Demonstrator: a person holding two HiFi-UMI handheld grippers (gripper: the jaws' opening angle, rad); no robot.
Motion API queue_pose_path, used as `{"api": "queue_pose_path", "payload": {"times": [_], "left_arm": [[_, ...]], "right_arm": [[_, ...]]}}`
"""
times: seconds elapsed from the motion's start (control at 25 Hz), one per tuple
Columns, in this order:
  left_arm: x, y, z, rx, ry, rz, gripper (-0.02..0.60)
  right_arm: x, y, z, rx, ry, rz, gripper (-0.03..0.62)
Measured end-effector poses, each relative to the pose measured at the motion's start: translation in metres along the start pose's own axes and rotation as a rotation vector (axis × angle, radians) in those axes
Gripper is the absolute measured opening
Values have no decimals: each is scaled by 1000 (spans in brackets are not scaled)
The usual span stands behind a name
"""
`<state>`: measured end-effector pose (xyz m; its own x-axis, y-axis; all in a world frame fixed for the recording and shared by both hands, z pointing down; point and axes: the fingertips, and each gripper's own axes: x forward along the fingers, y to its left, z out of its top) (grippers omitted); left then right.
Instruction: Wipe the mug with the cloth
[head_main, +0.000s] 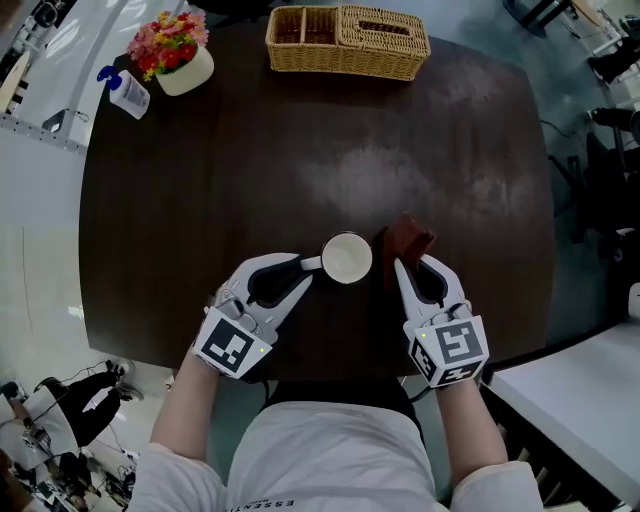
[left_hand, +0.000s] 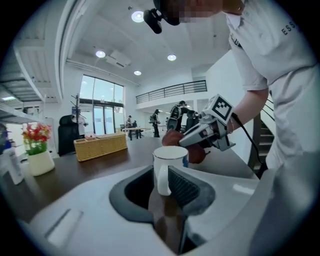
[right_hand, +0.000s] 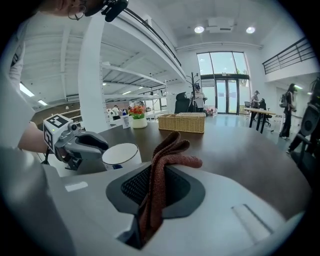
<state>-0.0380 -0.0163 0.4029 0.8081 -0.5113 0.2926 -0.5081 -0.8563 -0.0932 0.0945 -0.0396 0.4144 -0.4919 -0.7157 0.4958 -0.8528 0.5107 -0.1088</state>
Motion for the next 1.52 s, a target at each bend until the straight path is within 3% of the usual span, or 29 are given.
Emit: {"api": "queue_pose_path", "payload": {"times": [0.12,0.28,0.36,0.44,0.76,1.04,1.32,1.52], "left_arm": [[-28,12,26,20,-46,172,74],[-59,2,71,67,-60,300,71],[-74,-5,92,15,-88,357,58],[-89,-14,109,-84,-127,413,0],[-142,-78,145,-130,-160,515,0],[-183,-192,152,-96,-157,520,0],[-224,-309,165,-53,-182,553,0],[-247,-369,168,-39,-185,547,0]], "right_arm": [[-18,9,11,-11,-41,-34,78],[-57,29,28,-23,-101,-94,78],[-78,40,36,-36,-137,-118,78],[-97,50,43,-51,-172,-129,77],[-177,90,37,-43,-269,-142,77],[-277,149,2,-187,-309,-67,77],[-371,181,-52,-182,-342,-62,77],[-422,202,-79,-171,-354,-59,77]]}}
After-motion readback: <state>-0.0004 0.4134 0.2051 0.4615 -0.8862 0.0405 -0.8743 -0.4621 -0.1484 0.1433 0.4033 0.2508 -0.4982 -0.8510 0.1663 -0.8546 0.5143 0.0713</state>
